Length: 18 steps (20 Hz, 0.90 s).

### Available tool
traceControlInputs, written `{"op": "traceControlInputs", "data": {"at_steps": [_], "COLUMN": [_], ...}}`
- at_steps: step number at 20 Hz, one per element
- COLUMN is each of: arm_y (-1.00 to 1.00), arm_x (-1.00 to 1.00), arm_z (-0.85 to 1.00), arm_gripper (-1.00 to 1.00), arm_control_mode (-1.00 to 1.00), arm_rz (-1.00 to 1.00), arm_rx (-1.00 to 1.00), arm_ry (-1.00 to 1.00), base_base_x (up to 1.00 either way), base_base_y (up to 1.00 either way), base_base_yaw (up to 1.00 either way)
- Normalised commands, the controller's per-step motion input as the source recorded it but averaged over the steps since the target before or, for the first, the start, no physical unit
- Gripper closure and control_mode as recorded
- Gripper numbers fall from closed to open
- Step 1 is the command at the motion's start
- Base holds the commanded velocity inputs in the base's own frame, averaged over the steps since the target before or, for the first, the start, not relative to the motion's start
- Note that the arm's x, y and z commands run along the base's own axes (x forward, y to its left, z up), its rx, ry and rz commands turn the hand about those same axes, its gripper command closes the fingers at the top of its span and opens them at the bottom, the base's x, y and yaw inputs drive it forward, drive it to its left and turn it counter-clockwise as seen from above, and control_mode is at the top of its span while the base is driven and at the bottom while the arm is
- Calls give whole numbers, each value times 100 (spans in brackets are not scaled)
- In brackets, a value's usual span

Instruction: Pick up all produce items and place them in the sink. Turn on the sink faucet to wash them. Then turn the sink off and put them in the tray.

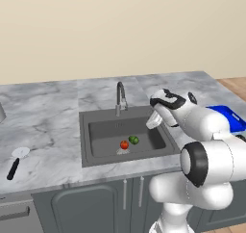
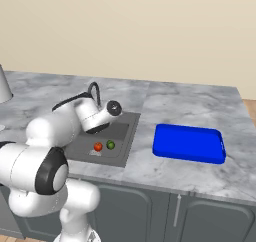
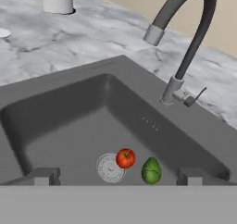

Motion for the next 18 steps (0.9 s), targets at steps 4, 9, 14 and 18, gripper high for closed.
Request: {"op": "traceControlInputs", "data": {"at_steps": [4,9,14,18], "arm_y": [25,3,0,0], "arm_x": [-3,0,0,0], "arm_z": [-28,-31,-23,-22], "arm_gripper": [-100,-100,-100,-100], "arm_control_mode": [-100,-100,-100,-100], "arm_rz": [-20,-10,-10,-17], "arm_rx": [-8,-2,0,0], "arm_ry": [28,16,16,15], "base_base_x": [0,0,0,0], "base_base_y": [0,0,0,0], "base_base_yaw": [0,0,0,0]}}
